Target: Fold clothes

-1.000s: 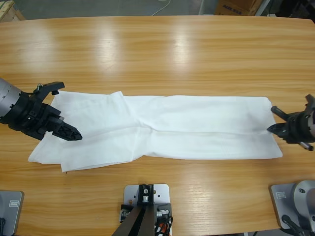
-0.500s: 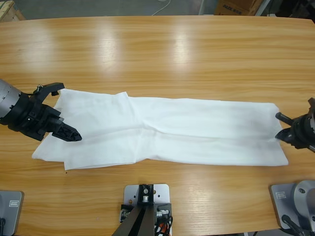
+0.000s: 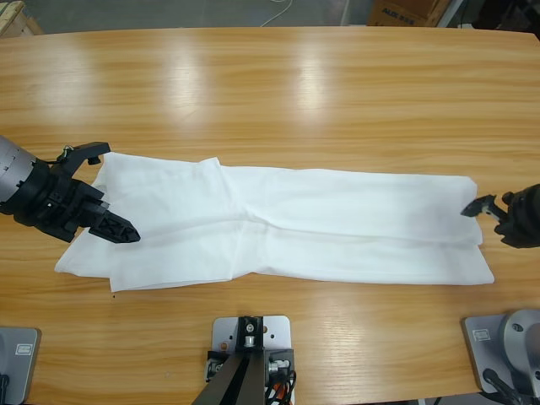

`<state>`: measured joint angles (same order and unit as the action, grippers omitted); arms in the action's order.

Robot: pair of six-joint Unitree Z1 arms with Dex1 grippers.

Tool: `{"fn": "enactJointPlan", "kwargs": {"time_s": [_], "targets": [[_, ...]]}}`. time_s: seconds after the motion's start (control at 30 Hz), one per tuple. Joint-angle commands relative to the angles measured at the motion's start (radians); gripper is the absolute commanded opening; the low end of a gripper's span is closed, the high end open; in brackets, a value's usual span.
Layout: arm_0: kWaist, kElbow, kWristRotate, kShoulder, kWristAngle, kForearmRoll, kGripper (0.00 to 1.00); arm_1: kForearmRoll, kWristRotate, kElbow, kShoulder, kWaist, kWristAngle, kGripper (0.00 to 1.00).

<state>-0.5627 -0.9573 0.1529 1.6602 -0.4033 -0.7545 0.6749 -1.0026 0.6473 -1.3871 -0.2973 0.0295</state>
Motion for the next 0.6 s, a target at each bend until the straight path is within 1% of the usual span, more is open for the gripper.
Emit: {"fn": "enactJointPlan", "kwargs": {"time_s": [0.03,0.1,0.17,0.23,0.37,0.5,0.6], "targets": [[-0.006,0.006,-0.01,-0.031,-0.004,-0.043,0.908,-0.195,0.272,-0.099,-0.028,0.249,-0.291,0.994],[-0.006,-0.012,-0.01,-0.04,-0.005,-0.066,0.908,-0.222,0.32,-0.117,-0.031,0.294,-0.332,0.991],[-0.006,-0.032,-0.01,-0.047,-0.003,-0.087,0.908,-0.227,0.335,-0.122,-0.05,0.326,-0.348,1.0],[-0.006,-0.042,-0.01,-0.06,-0.002,-0.105,0.908,-0.202,0.335,-0.115,-0.046,0.356,-0.332,1.0],[-0.006,-0.034,-0.009,-0.079,0.01,-0.124,0.908,-0.137,0.317,-0.098,0.001,0.372,-0.255,1.0],[-0.006,-0.033,-0.009,-0.079,0.012,-0.122,0.908,-0.117,0.311,-0.097,-0.013,0.372,-0.269,1.0],[-0.006,-0.033,-0.009,-0.088,0.017,-0.124,0.908,-0.129,0.295,-0.098,-0.048,0.387,-0.274,1.0]]}}
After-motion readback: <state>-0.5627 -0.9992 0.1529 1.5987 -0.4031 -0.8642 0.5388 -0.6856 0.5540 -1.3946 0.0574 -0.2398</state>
